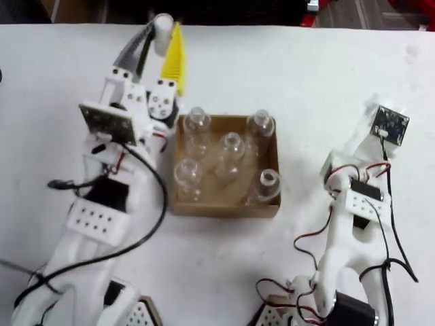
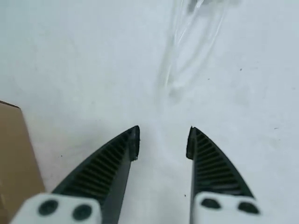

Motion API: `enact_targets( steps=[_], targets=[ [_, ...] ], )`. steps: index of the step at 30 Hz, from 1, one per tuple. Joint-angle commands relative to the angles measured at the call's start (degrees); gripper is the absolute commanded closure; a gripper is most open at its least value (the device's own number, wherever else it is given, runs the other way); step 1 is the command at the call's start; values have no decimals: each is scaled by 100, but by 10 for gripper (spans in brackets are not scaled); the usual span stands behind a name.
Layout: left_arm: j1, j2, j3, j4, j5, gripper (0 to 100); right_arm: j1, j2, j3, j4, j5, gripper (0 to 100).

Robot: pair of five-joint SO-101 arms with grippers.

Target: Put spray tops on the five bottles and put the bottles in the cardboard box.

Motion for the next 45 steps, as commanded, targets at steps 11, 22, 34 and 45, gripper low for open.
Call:
enact_targets(
  steps=[11,22,34,45],
  targets=[
    [523,409,237,-519,-220,977,286,-4,167,-611,18,854],
    [435,1112,97,-1310,-229,977,286,-13,229,-629,18,854],
    [286,1991,-571,-1398,-237,977,277,-13,237,-655,18,854],
    [110,1982,-589,-1398,-237,977,251,-13,246,-655,18,854]
  ],
)
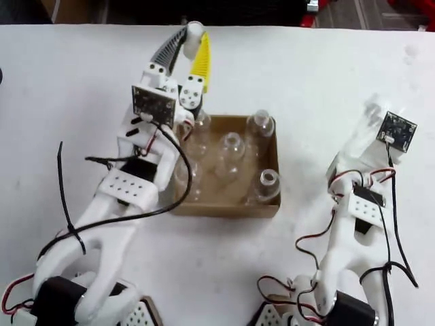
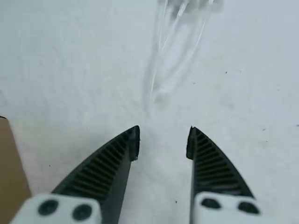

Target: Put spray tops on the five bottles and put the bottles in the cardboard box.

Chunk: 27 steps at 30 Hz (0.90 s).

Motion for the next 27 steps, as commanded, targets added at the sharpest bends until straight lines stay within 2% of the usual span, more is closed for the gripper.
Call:
enact_targets(
  steps=[1,13,20,27],
  targets=[
    [-110,-13,-325,-167,-88,977,31,-13,-26,-154,18,854],
    [-101,145,-369,-167,-88,977,31,-13,-26,-154,18,854],
    [-57,514,62,-1090,-88,977,31,-13,-26,-154,18,854],
    [-48,303,501,-1116,-79,977,22,-13,-26,-154,18,854]
  ],
)
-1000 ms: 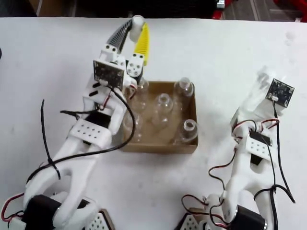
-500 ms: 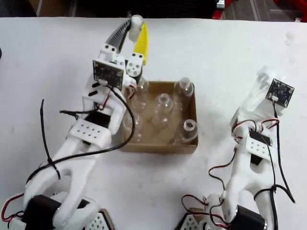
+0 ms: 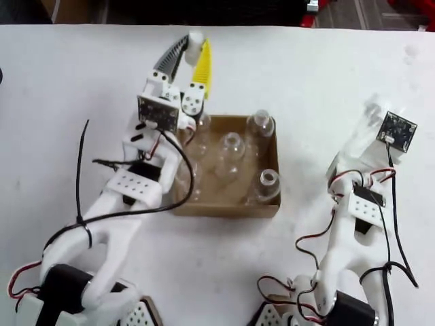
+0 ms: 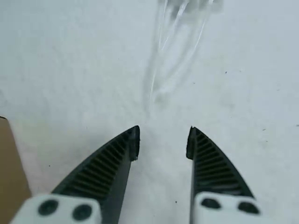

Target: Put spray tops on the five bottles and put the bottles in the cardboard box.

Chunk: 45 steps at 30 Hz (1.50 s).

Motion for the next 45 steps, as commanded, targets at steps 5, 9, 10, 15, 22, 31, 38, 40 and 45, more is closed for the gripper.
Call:
enact_targets(
  steps=[5,9,10,15,22,31,38,40,45],
  targets=[
    [110,-303,536,-185,-53,977,22,-13,-26,-154,18,854],
    [215,-268,642,-158,-53,974,22,-13,-26,-154,26,854],
    [224,-268,686,-158,-53,973,22,-13,-26,-154,26,854],
    [295,-268,870,-158,-53,972,22,-13,-26,-154,26,854],
    [303,-312,1178,-167,-18,899,22,-13,-26,-154,35,854],
    [207,-321,1284,-158,-9,897,22,-13,-26,-163,35,854],
    [198,-681,1284,-149,9,901,40,-13,-26,-163,26,854],
    [136,-1130,1327,70,9,902,40,-13,-26,-163,26,854],
    [-84,-2633,1266,1864,9,902,40,-13,-35,-163,26,854]
  ],
)
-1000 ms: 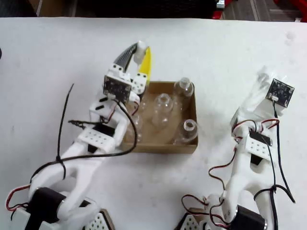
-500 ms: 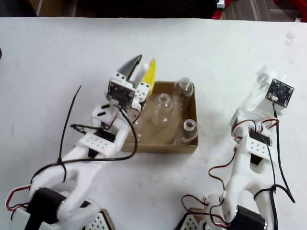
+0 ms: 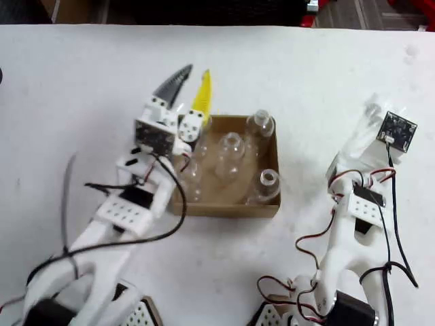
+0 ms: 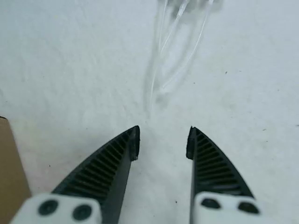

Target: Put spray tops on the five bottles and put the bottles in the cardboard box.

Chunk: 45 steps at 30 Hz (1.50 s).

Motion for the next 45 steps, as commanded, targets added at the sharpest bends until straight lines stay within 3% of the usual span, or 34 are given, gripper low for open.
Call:
enact_targets(
  steps=[1,5,10,18,25,31,34,45],
  targets=[
    [-338,-1490,-185,1767,9,902,40,-13,-35,-163,26,854],
    [-954,-2308,-905,3824,9,902,31,-13,-26,-163,26,854],
    [-1807,-1982,-2180,5802,255,898,22,-13,-26,-136,26,854],
    [-1947,620,-3710,6884,-598,898,13,-13,-26,-119,26,854],
    [-1648,3477,-6268,8492,-1196,898,13,-13,-18,-127,44,854],
    [-1675,5666,-8914,10145,-1204,894,13,-13,-18,-145,62,854],
    [-1640,6607,-10084,10760,-1178,837,13,-13,-18,-145,62,854],
    [-1499,9007,-13679,12158,-835,809,4,-13,-18,-145,70,854]
  ],
)
